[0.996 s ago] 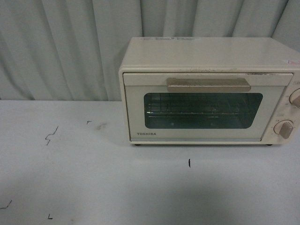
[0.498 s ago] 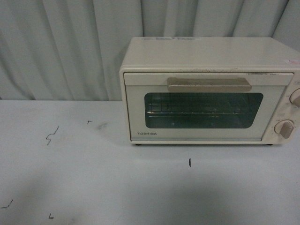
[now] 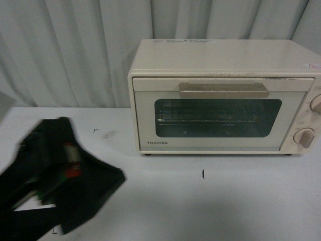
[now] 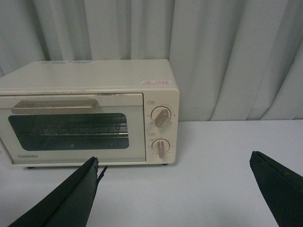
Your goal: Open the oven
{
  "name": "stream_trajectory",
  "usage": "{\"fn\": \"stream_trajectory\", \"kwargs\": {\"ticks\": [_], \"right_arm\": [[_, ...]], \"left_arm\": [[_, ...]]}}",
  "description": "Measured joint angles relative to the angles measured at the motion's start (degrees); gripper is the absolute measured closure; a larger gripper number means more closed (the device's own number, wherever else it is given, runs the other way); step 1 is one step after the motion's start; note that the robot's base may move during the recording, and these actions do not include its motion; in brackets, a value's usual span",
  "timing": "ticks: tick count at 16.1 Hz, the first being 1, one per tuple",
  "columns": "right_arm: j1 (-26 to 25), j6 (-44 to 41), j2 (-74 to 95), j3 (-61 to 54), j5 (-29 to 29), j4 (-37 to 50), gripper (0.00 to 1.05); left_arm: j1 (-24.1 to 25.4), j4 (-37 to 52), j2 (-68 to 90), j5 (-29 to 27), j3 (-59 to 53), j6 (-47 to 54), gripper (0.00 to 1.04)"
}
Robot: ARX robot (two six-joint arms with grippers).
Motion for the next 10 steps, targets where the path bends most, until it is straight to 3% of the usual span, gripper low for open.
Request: {"fn": "stream_trajectory", "kwargs": {"ticks": [3,10], "right_arm": [[0.0,0.0,0.0,0.0,0.0,0.0,0.06],[0.0,0.0,0.0,0.0,0.0,0.0,0.06]], "left_arm": [[-5.5,6.9,14.8,0.4,3.8,-5.1,0.07],[-5.9,14.1,32.1,-0.6,9.4,-15.0,0.07]]}}
